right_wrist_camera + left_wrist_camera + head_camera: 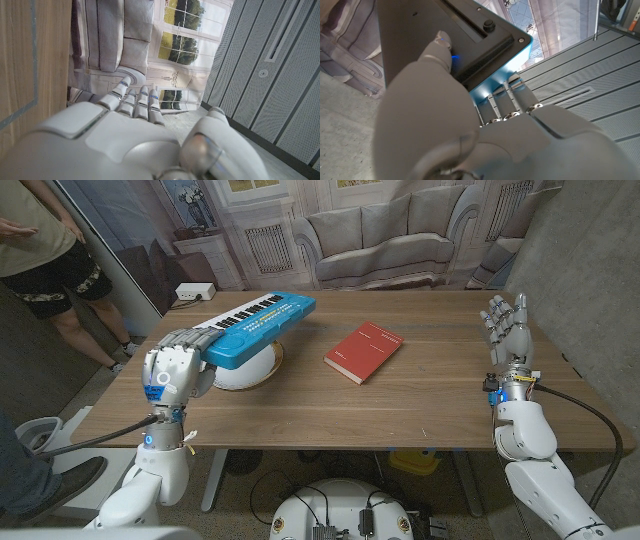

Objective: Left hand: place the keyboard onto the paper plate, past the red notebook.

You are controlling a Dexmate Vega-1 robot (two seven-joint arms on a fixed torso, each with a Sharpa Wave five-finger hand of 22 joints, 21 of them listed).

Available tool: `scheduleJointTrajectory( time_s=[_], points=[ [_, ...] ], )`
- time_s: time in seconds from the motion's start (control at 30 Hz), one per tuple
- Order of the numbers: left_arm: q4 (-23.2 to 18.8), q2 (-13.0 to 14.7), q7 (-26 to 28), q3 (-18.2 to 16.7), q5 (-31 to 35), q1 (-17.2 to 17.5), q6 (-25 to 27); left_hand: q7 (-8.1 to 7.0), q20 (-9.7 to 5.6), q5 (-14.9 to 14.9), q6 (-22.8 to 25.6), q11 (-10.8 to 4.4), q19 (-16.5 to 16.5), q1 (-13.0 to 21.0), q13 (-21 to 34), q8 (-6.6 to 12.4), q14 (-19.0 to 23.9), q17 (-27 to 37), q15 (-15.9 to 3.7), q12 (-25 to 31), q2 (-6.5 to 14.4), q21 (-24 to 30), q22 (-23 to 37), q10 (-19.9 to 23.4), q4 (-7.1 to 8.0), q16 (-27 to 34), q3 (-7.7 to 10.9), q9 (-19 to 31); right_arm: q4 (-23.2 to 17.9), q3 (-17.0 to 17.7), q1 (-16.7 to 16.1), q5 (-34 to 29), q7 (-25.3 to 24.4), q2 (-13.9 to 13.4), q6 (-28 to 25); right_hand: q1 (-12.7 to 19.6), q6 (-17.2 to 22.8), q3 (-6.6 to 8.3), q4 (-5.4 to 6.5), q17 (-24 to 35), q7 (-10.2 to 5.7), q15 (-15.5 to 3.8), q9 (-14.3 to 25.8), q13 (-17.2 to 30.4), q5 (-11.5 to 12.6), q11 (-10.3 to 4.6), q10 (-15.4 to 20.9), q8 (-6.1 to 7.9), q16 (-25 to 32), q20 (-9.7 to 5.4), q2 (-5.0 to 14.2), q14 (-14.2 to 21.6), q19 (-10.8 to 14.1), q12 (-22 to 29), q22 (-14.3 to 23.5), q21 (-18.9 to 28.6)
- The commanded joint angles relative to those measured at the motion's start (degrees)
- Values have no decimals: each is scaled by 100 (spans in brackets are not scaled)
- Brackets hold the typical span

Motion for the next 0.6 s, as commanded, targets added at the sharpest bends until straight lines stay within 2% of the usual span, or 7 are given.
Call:
scheduleJointTrajectory(
  time_s=[0.03, 0.6],
  points=[
    [74, -934, 10, -517, 313, 386, -326, 61, -477, 31, 141, 11, -3, -64, 19, -13, 50, 4, -683, -9, 20, -13, 14, 40, 153, 26, 178, 16, 40, -91, 129, -27, -36, -13, -89, 11, 54, -33, -4, 21, 5, 6, 31, 18, 9, -26, 25, 12, 1, -29, 50, 65, 30, -11, 32, -16],
    [223, -2052, 10, -1234, 607, 503, -1061, 61, -496, 31, 139, 12, -23, -79, 19, -25, 36, 2, -684, -22, 12, -33, 17, 18, 156, 17, 190, 18, -42, -149, 134, -181, -205, -20, -191, 12, 55, -40, -8, 21, 0, 6, 31, 18, 10, -27, 27, 12, -1, -30, 60, 64, 34, -11, 32, -20]
  ],
)
